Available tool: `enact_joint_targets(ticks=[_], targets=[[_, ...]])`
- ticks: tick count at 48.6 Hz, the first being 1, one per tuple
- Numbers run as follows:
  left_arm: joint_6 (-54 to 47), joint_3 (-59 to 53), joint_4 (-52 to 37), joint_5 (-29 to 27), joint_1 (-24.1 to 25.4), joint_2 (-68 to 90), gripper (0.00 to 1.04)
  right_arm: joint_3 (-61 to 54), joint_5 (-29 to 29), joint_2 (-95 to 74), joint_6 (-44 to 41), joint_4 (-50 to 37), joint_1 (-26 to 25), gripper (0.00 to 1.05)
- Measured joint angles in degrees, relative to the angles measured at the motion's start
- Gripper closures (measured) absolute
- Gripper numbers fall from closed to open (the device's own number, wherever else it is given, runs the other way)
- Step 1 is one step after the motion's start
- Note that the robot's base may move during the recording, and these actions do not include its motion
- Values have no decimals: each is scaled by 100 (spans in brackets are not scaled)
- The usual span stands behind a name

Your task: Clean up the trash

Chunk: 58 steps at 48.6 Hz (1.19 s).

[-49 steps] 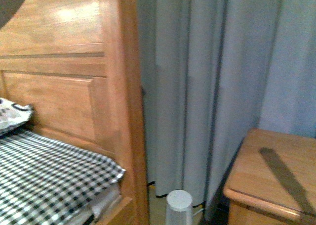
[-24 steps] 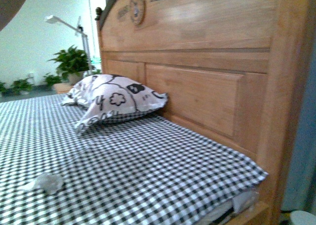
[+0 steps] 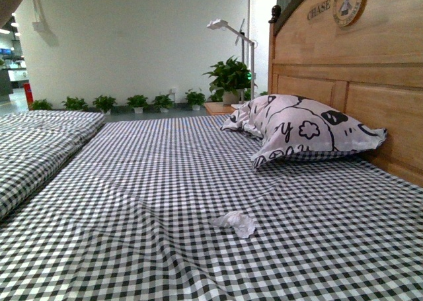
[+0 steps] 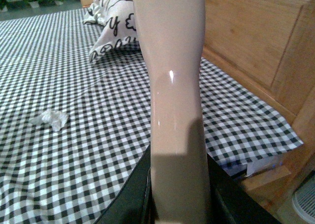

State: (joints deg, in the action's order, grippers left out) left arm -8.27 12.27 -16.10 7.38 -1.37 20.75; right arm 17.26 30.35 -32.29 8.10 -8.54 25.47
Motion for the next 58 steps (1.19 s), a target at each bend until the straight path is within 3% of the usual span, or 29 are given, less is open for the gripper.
enact_joint_targets(ticks=[7,11,16,22,28,35,58], targets=[[13,0,0,-9,2,-2,79,2,11,11,0,0,11,84],[490,601,1491,-459,35,470,79,2,31,11,0,0,7,84],[258,990,1357,258,815,1762,79,2,28,13,0,0,2,84],[-962,1497,809,1285,1119,3171,79,2,26,15,0,0,2,84],[-2448,1836,1209,1996,1080,4168,79,2,28,15,0,0,2,84],[-3904,2135,1624,2118,901,5007,79,2,26,15,0,0,2,84],[-4599,3244,1602,2262,597,6953,79,2,28,15,0,0,2,84]])
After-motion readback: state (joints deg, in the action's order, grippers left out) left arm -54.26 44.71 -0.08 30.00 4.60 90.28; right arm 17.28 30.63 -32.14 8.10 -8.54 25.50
